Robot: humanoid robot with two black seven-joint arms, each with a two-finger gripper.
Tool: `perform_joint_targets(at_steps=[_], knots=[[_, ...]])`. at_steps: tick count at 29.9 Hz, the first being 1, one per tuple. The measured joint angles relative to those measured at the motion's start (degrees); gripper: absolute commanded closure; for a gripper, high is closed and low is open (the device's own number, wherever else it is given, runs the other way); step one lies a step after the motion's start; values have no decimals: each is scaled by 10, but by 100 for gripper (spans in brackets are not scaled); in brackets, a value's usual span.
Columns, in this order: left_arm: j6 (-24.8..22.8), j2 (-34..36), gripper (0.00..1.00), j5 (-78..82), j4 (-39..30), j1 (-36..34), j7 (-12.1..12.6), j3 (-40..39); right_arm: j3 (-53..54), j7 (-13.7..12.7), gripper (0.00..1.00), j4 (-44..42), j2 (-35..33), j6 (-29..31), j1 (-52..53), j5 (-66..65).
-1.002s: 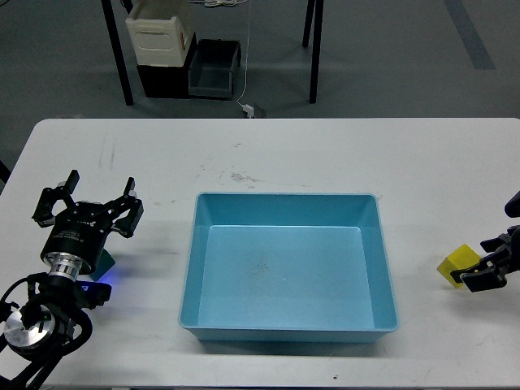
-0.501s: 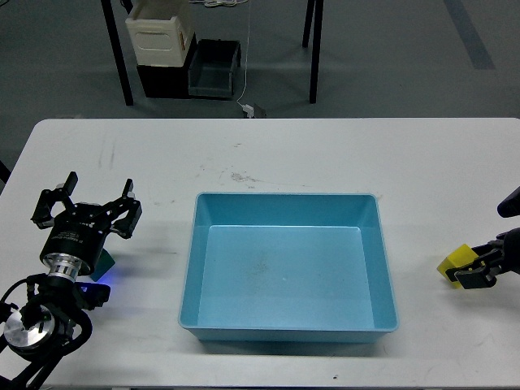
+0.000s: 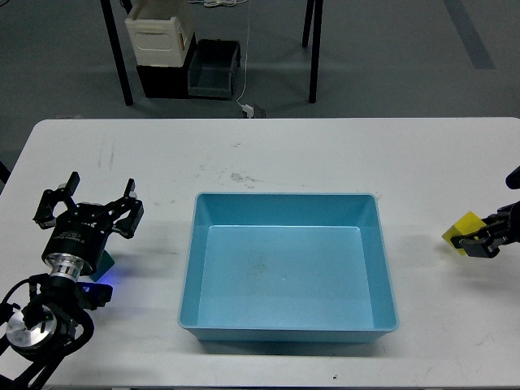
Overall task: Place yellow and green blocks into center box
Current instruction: 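Lift the yellow cube with the right gripper and carry it into the tub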
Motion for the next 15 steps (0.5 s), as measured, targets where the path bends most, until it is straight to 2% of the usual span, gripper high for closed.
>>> perform_joint_targets(at_steps=[5,9,15], knots=[[-1,0,0,0,0,0,1,0,7,0,100,9,-7,0,106,2],[-1,1,0,0,0,0,1,-1,-7,0,100,53,7,0,179,19],[-4,1,0,0,-1,-1,1,-15,-116,0,100,150,59,0,285,55]])
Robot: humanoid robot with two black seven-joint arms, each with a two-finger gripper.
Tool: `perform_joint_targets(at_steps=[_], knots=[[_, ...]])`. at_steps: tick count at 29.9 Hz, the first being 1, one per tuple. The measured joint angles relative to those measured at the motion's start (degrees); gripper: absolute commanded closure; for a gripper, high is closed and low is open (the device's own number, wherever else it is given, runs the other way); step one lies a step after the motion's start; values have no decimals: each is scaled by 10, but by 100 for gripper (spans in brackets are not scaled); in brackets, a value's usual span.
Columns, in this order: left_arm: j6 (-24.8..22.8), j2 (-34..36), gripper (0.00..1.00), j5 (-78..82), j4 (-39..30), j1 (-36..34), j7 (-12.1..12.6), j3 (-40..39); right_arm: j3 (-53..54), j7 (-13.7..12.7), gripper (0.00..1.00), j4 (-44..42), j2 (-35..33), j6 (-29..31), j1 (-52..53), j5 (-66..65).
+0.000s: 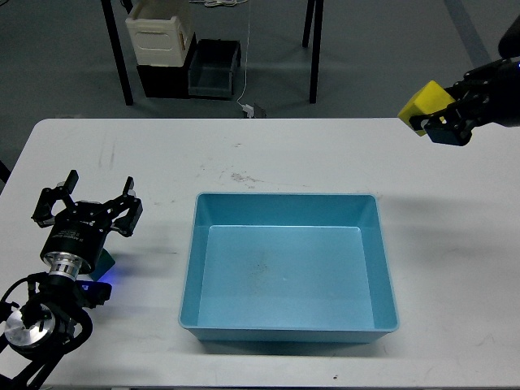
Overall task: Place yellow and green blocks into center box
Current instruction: 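Lift the yellow cube with the right gripper and carry it into the tub, then open the right gripper and raise it away from the tub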
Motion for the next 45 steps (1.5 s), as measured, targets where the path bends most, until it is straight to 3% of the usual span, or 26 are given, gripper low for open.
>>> perform_joint_targets(at_steps=[7,19,22,24,25,26,27,31,36,45], knots=[[0,-1,0,0,0,0,0,-4,-85,0,100,8,111,0,32,24],[4,-1,0,0,-2,0,0,-34,-145,0,97,-84,286,0,-30,22],[4,1,0,0,-2,-1,1,-40,-169,0,87,-114,320,0,-44,22],[4,1,0,0,-2,-2,1,-42,-175,0,60,-134,340,0,-55,22],[4,2,0,0,-2,-2,2,-47,-177,0,35,-143,348,0,-61,22],[4,2,0,0,-2,-2,2,-53,-178,0,21,-151,353,0,-66,22],[4,2,0,-1,-2,-2,3,-58,-178,0,13,-155,355,0,-69,22],[5,3,0,-1,-2,-2,5,-79,-173,0,3,-165,360,0,-81,37],[7,16,0,0,-2,-11,9,-100,-168,0,3,-163,352,0,-79,81],[-4,153,0,48,-2,-31,17,-84,-84,0,3,-124,265,0,-12,141]])
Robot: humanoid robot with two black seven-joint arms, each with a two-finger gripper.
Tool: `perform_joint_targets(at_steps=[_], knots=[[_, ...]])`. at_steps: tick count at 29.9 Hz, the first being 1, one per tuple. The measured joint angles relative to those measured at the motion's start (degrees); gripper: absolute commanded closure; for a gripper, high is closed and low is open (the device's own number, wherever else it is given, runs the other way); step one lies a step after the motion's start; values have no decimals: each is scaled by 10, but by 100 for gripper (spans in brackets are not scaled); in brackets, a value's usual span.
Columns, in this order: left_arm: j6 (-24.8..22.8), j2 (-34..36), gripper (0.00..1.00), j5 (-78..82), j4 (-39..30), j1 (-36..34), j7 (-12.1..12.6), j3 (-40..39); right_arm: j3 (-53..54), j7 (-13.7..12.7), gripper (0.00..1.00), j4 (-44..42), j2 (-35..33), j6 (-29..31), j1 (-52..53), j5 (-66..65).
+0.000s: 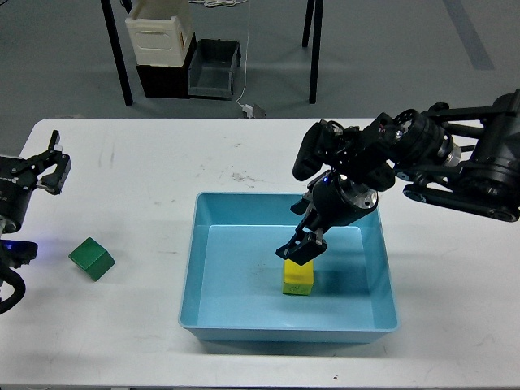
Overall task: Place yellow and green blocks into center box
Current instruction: 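Open the right gripper and raise it away from the tub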
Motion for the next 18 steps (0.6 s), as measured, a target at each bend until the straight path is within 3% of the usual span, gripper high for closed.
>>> perform_joint_targets(at_steps=[5,7,9,12,15,18], knots=[[-56,60,0,187,3,-15,-15,-28,93,0,3,8,-46,0,7,109],[-76,70,0,277,4,-19,-33,-46,121,0,3,5,-52,0,5,127],[-98,82,0,381,4,-22,-71,-65,155,0,3,2,-57,-9,0,136],[-108,93,1,534,4,-35,-113,-79,204,0,3,0,-59,-57,-32,148],[-106,94,0,686,5,-53,-123,-81,238,0,3,0,-55,-127,-79,152],[-66,94,0,811,5,-60,-124,-81,251,-19,3,1,-48,-188,-119,154]])
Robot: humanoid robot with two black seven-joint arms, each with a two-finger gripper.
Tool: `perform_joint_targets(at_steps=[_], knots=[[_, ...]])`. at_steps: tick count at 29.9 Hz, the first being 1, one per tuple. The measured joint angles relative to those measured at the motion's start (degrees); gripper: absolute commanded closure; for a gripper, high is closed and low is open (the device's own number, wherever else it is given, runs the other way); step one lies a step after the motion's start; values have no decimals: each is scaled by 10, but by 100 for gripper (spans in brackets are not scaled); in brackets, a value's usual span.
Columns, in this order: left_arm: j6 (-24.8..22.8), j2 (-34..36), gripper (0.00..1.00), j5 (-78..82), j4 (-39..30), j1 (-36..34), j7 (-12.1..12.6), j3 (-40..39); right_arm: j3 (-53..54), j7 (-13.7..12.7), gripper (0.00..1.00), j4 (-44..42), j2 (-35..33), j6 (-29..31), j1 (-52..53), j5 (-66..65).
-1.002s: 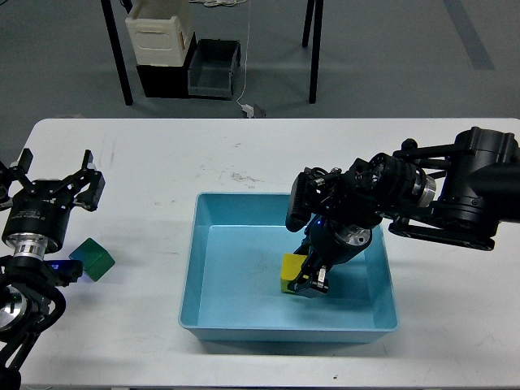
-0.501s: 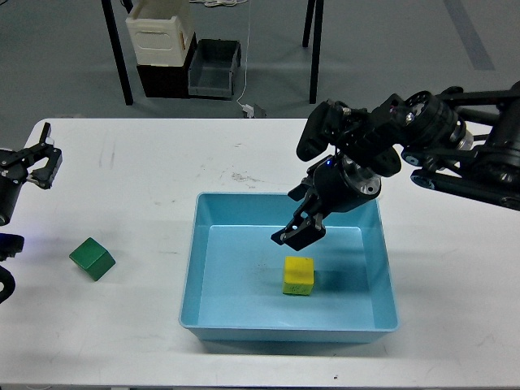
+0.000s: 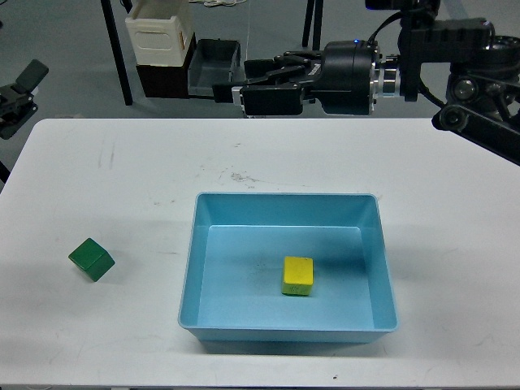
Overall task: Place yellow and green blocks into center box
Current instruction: 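Open the right gripper and raise it away from the tub, then lower the left gripper onto the green cube and grasp it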
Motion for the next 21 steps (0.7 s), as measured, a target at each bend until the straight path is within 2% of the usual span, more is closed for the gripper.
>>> perform_joint_targets(at_steps=[3,5,12,21], knots=[[54,0,0,61,0,-1,0,2,10,-13,3,1,5,-55,-37,24],[67,3,0,76,-2,1,0,4,26,-16,2,2,7,-83,-62,64],[48,66,0,138,-25,-6,0,37,156,-25,0,7,8,-103,-172,241],[44,131,2,319,-51,-81,0,165,379,-25,0,44,16,-102,-352,262]])
